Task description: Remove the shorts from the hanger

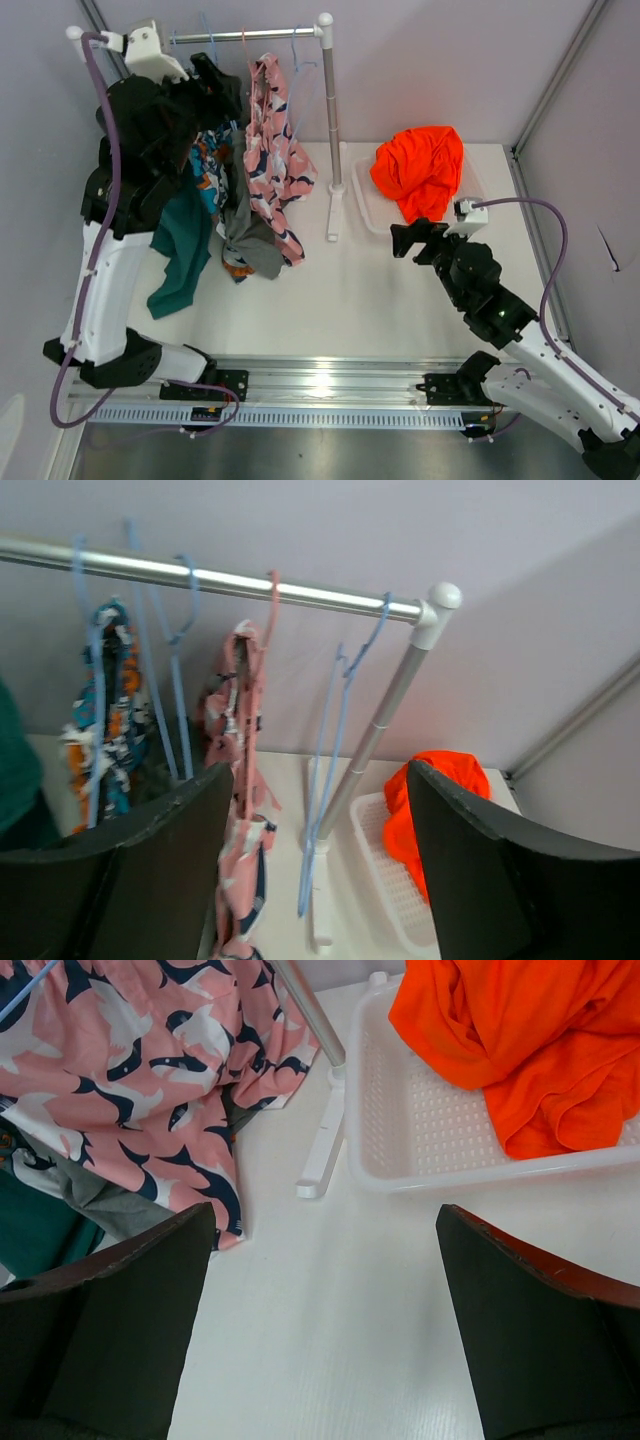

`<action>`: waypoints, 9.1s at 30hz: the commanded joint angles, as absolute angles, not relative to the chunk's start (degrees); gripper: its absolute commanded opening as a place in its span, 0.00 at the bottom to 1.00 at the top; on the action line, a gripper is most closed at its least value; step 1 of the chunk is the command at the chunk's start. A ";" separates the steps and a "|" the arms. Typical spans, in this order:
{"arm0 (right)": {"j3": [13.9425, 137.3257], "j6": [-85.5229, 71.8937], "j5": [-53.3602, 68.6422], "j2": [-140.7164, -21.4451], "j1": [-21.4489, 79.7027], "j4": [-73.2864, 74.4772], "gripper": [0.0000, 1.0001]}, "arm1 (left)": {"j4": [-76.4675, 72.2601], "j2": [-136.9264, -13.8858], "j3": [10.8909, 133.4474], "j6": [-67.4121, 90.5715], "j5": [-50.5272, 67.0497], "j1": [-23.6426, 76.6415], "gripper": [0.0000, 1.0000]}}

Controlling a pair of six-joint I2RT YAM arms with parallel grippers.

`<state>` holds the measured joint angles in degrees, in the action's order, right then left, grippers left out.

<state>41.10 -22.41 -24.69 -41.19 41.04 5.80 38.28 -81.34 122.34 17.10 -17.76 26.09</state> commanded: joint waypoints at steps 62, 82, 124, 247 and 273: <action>39.55 -19.51 -28.74 -47.37 43.95 2.81 0.99 | 37.09 -112.06 128.58 14.50 -26.11 12.92 0.61; 40.69 -21.36 -26.72 -42.11 41.40 5.54 1.00 | 54.04 -104.60 127.80 18.01 -17.41 14.24 0.00; 82.53 -8.70 -50.26 -97.37 83.41 -10.19 0.99 | 63.63 -81.39 121.55 24.96 -1.32 17.40 0.00; 90.22 -12.21 -4.84 -89.82 11.95 -22.94 0.00 | 46.14 -69.34 101.69 20.92 0.44 17.84 0.00; 95.92 -17.57 -2.90 -98.62 10.72 -25.47 0.00 | 46.41 -68.03 100.63 19.78 0.44 17.84 0.00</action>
<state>101.14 -16.14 -2.72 -98.83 11.05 -19.64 48.31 -69.73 100.82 20.45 0.25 17.47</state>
